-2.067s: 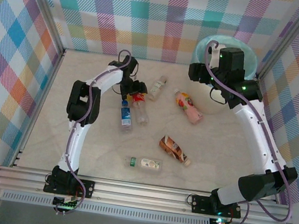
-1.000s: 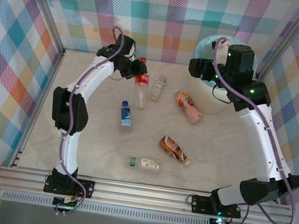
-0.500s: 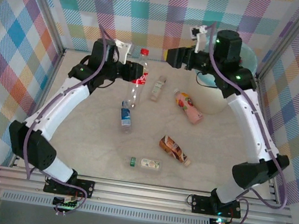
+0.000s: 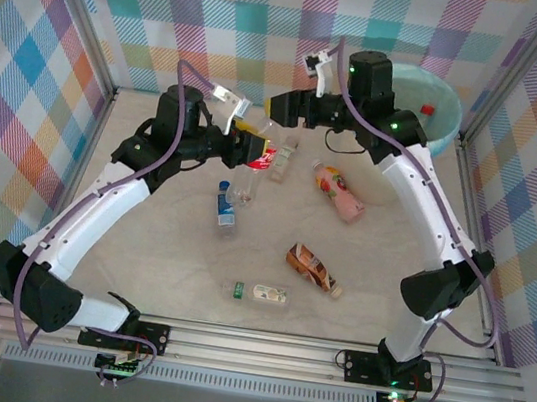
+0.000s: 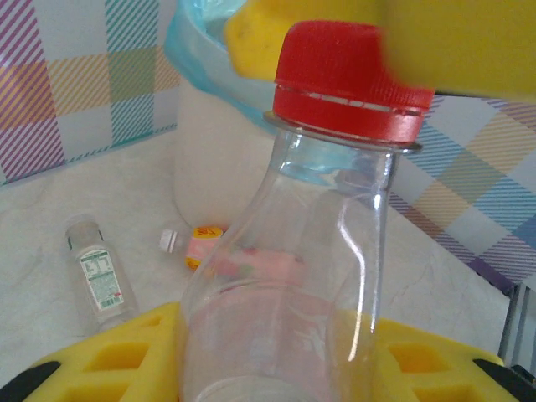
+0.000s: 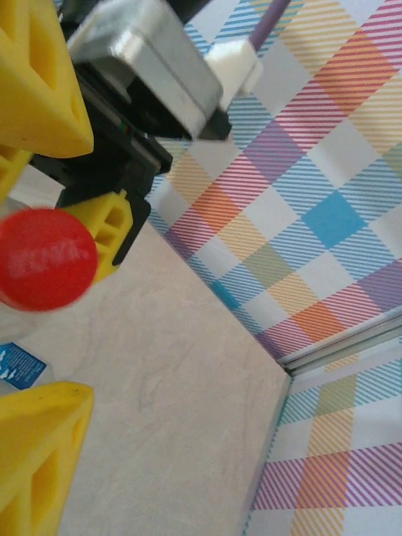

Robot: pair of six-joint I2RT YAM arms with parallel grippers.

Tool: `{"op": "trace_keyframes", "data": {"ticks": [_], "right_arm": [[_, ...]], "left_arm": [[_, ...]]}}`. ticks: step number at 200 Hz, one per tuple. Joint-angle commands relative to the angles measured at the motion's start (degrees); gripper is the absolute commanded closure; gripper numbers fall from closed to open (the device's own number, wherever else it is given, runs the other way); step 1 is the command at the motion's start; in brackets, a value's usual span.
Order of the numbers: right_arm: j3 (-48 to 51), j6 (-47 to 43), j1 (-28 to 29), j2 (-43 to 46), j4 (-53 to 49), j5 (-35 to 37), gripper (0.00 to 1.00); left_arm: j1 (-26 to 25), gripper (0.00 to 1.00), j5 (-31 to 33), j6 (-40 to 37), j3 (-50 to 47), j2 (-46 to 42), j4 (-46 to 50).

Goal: Put the plastic bottles in the bin

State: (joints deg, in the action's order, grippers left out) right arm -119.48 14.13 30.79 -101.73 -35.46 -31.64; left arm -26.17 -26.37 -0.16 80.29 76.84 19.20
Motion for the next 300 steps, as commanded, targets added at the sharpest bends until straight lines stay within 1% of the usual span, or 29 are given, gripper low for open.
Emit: {"op": "trace_keyframes", "data": {"ticks": [1,19,48,71,93,118,142,155,160,165,174,182,191,201,217,223,259,284,287,300], "right_arm": [[-2.4,-0.9,0.7,-0.5,-1.4,-2.1,0.36],[-3.1,-1.3,0.8,-1.0,-2.4,-3.0,0.41],[-3.5,-1.5,1.0,-1.5,-3.4,-4.0,0.45],[-3.4,-1.1,1.2,-1.9,-3.6,-4.5,0.50],[-3.5,-1.0,1.3,-1.9,-3.4,-4.6,0.52],[-3.7,-1.1,1.3,-1.8,-3.0,-4.5,0.65],[-4.5,-0.8,1.3,-1.8,-2.9,-4.3,0.83],[-5.1,-0.8,1.3,-1.6,-3.0,-3.4,0.87],[-5.4,-0.8,1.3,-1.6,-3.2,-3.0,0.87],[-5.9,-1.1,1.3,-1.4,-3.4,-2.3,0.88],[-7.0,-1.9,1.3,-1.1,-4.2,-0.3,0.90],[-8.1,-2.6,1.3,-0.7,-5.0,2.1,0.91],[-9.3,-3.5,1.3,-0.2,-5.9,5.5,0.92],[-10.6,-4.7,1.1,0.5,-6.7,9.4,0.93],[-12.1,-6.6,0.5,1.8,-7.4,15.0,0.94],[-12.6,-7.2,0.1,2.3,-7.5,17.0,0.95],[-18.0,-12.4,-4.4,3.6,-8.5,30.2,0.95],[-20.7,-19.2,-7.4,3.7,-6.5,41.9,0.96],[-20.7,-21.7,-7.5,3.7,-6.0,43.2,0.96],[-20.8,-24.3,-9.7,3.4,-4.4,47.7,0.97]], "left_arm": [[-0.5,0.57,-1.5,-1.5,-1.0,-1.7,-2.6],[-0.5,0.57,-1.7,-1.4,-1.1,-2.0,-2.7],[-0.5,0.57,-1.5,-1.3,-1.2,-2.2,-2.8],[-0.5,0.57,-1.7,-1.1,-0.8,-2.2,-2.8],[-0.5,0.57,-1.4,-1.0,-0.6,-2.3,-2.8],[-0.5,0.57,-1.3,-0.3,0.4,-2.3,-2.3],[-0.5,0.57,-2.2,0.2,1.0,-2.5,-2.1],[-0.5,0.52,-2.5,0.0,1.4,-2.8,-1.5],[-0.5,0.48,-2.6,-0.3,1.5,-3.0,-1.1],[-0.5,0.41,-2.2,-0.4,1.6,-3.2,-0.8],[-0.5,0.26,-1.0,-0.3,1.7,-3.6,-0.5],[-0.6,0.17,0.0,-0.3,1.7,-4.0,-0.2],[-0.5,0.10,0.8,-0.3,1.5,-4.6,0.0],[-0.5,0.07,1.4,-0.3,1.4,-5.3,0.2],[-0.5,0.04,1.8,-0.4,0.9,-6.6,0.7],[-0.5,0.02,1.7,-0.3,0.7,-7.1,0.9],[-0.5,0.02,1.0,-1.2,0.0,-9.4,3.1],[-0.5,0.01,1.9,-1.9,-0.4,-10.5,4.5],[-0.5,0.02,2.0,-1.9,-0.5,-10.5,4.6],[-0.5,0.01,2.8,-2.1,-0.9,-10.9,4.9]]}}
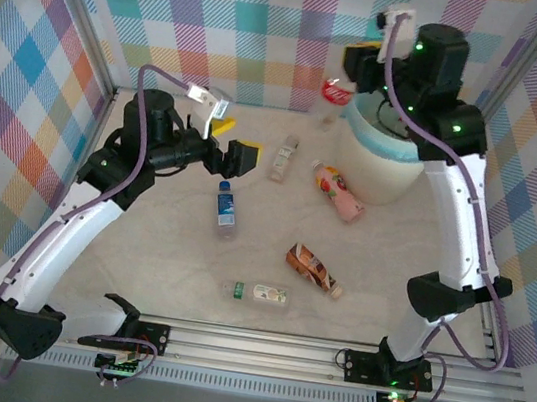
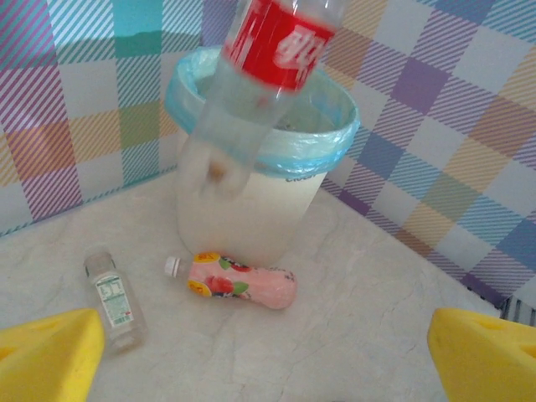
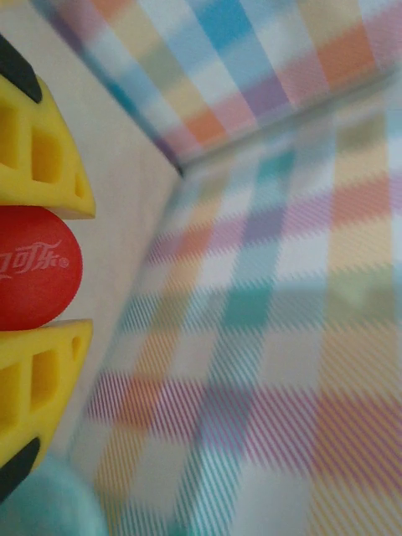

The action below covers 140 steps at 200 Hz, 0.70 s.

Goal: Put the plastic bottles in the bin

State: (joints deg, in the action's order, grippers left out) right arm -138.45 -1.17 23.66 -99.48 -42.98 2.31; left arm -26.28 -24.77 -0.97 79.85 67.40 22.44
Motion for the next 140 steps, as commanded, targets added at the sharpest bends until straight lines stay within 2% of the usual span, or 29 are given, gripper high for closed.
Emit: {"op": "trace_keyframes", "data": {"ticks": [1,20,47,116,140], "right_arm": [[-1.8,-9.2,-2.8,1.1,3.3,14.0,0.97],[-1.4,-12.9,-5.1,-0.1,4.7,18.6,0.96],[-0.7,-13.3,-7.6,-2.5,3.8,19.7,0.94],[10.5,-5.8,-8.3,-3.8,12.5,12.1,0.94],[11.3,-2.3,-8.3,-5.4,13.7,10.4,0.93]], "left_arm": [[-0.4,0.01,1.2,-1.3,-0.5,-1.5,1.7],[-0.4,0.01,2.1,-1.3,-0.8,-1.8,2.2],[-0.4,0.01,2.6,-1.5,-1.1,-1.7,2.7],[-0.4,0.01,3.9,-1.5,-1.5,-0.5,3.5],[-0.4,0.01,4.1,-1.5,-1.6,-0.4,4.0]]}}
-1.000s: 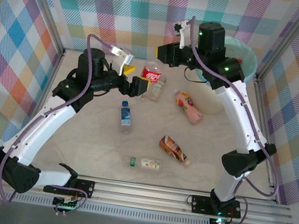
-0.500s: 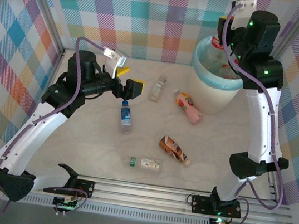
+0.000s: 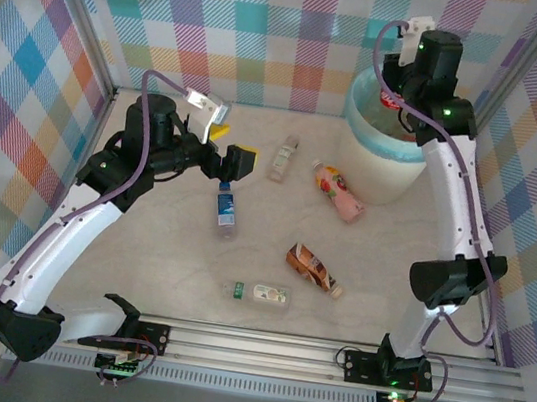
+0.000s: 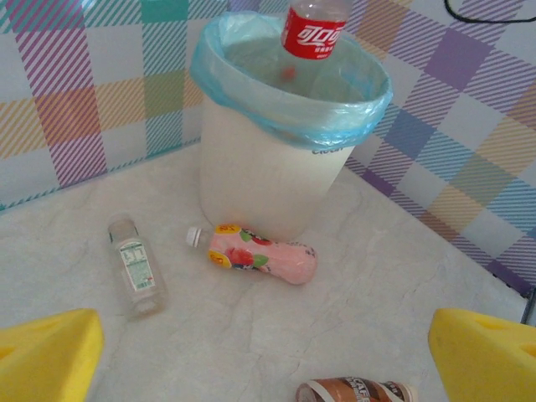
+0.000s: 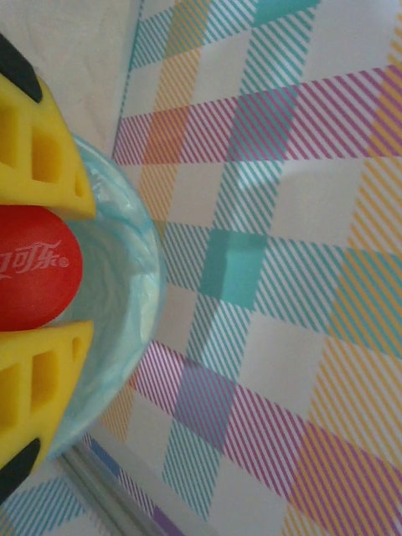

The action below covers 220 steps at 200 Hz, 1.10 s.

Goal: Put the plastic bottles in the bin

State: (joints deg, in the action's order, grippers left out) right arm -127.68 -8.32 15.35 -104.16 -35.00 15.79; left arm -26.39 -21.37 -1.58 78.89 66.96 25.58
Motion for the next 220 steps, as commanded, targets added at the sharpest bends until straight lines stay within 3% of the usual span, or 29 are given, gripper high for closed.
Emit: {"op": "trace_keyframes", "data": {"ticks": [1,68,111,169,220], "right_arm": [[0.5,5.0,0.0,-0.8,5.7,-3.1,0.93],[4.8,5.6,-0.3,-4.4,5.5,-3.0,0.89],[11.9,8.9,-3.4,-4.5,6.4,-5.0,0.86],[15.0,13.4,-6.6,-7.3,6.5,-10.5,0.68],[14.1,14.0,-7.0,-9.4,7.0,-11.3,0.68]], "left_arm": [[-0.3,0.01,0.7,-0.9,-0.6,0.0,0.9],[-0.3,0.01,1.5,-1.5,-1.4,0.9,1.1],[-0.3,0.01,1.1,-1.8,-0.6,2.4,1.0],[-0.3,0.01,0.5,-2.0,0.3,4.1,1.1],[-0.3,0.01,0.8,-2.3,0.6,4.7,1.6]]}}
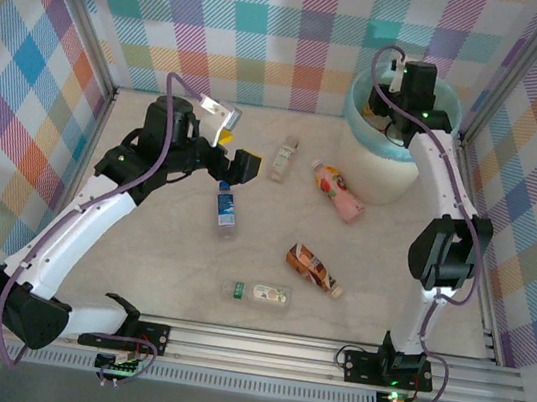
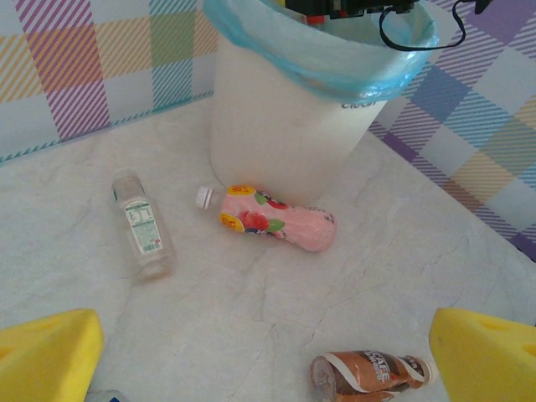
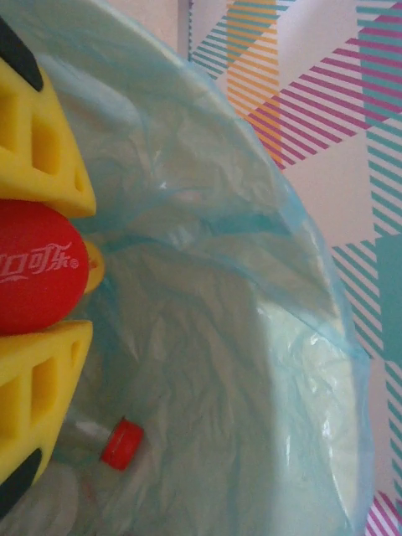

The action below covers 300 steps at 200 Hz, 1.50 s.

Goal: Put the plastic bottles in the bin

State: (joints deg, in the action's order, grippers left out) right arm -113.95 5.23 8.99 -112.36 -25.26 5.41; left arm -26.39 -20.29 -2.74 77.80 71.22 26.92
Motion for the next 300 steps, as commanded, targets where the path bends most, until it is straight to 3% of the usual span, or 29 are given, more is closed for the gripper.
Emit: {"op": "trace_keyframes", "data": {"ticks": [1,32,72,120,150,176,241,282,300], "right_arm": [[0.4,0.5,-0.6,-1.3,-2.8,-1.0,0.67],[-3.6,0.1,-0.5,-3.7,-5.6,-1.1,0.56],[-5.6,0.0,-0.9,-5.7,-6.8,-1.1,0.55],[-8.2,2.9,-1.2,-3.4,-8.6,-2.0,0.34],[-3.2,7.0,-1.2,1.9,-4.3,-2.6,0.23],[2.7,9.9,-1.2,6.6,-0.1,-3.0,0.21],[5.5,14.3,-1.2,13.1,1.7,-5.5,0.17],[9.3,17.5,-0.9,17.9,3.4,-8.2,0.18],[10.5,17.4,0.0,20.1,3.0,-9.2,0.18]], "left_arm": [[-0.3,0.01,-0.3,-1.2,1.7,0.4,0.3],[-0.3,0.01,-0.3,-1.3,2.1,1.2,0.3],[-0.3,0.01,-0.4,-1.3,2.5,2.2,0.2],[-0.3,0.01,-0.4,-1.4,3.8,3.1,0.5],[-0.3,0.00,0.2,-0.7,3.6,3.3,-0.5],[-0.3,0.00,3.0,0.8,3.3,3.7,-1.2],[-0.3,0.01,6.5,2.9,2.8,4.4,0.0],[-0.3,0.03,10.3,5.8,6.6,9.8,7.1],[-0.3,0.04,9.1,7.8,7.5,11.8,9.0]]}}
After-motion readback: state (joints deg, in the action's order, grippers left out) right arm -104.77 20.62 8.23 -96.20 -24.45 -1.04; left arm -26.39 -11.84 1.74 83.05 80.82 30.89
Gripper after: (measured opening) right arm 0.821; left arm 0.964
